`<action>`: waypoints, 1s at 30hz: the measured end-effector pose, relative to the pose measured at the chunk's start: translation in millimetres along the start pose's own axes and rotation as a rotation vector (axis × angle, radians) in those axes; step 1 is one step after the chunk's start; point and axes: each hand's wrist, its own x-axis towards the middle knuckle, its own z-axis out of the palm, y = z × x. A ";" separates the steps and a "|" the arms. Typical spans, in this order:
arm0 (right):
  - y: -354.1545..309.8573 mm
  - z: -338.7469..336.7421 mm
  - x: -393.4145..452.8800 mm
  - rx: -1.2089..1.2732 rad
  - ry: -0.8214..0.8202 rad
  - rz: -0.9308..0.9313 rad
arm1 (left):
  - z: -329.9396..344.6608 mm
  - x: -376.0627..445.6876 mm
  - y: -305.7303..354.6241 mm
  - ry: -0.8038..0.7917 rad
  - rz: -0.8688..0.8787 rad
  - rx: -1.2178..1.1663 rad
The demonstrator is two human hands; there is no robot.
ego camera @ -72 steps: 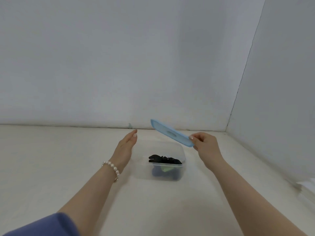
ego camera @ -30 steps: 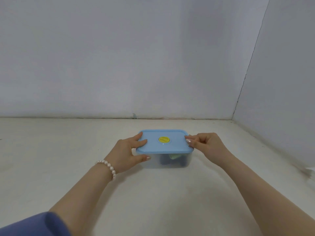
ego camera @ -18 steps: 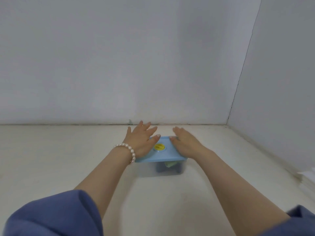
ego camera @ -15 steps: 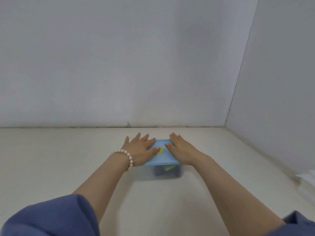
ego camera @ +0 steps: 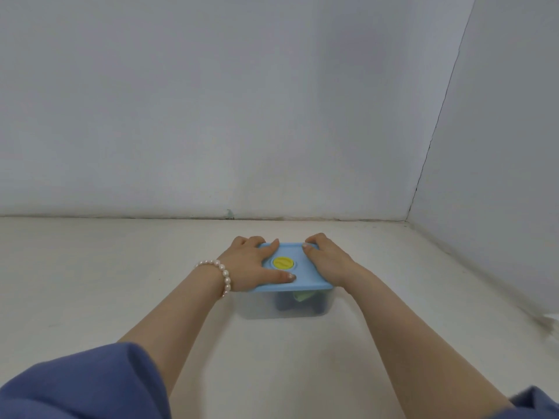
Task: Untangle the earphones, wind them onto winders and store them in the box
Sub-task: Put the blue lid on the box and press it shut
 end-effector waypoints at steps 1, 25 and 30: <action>1.2 0.5 1.2 0.052 0.003 0.011 | -0.3 0.9 -0.6 0.012 0.001 -0.021; 4.4 13.1 1.5 0.905 0.283 0.352 | 15.0 1.1 -24.3 0.559 -0.447 -1.353; 5.1 12.4 -2.8 0.873 0.280 0.315 | 15.1 0.1 -24.6 0.572 -0.403 -1.270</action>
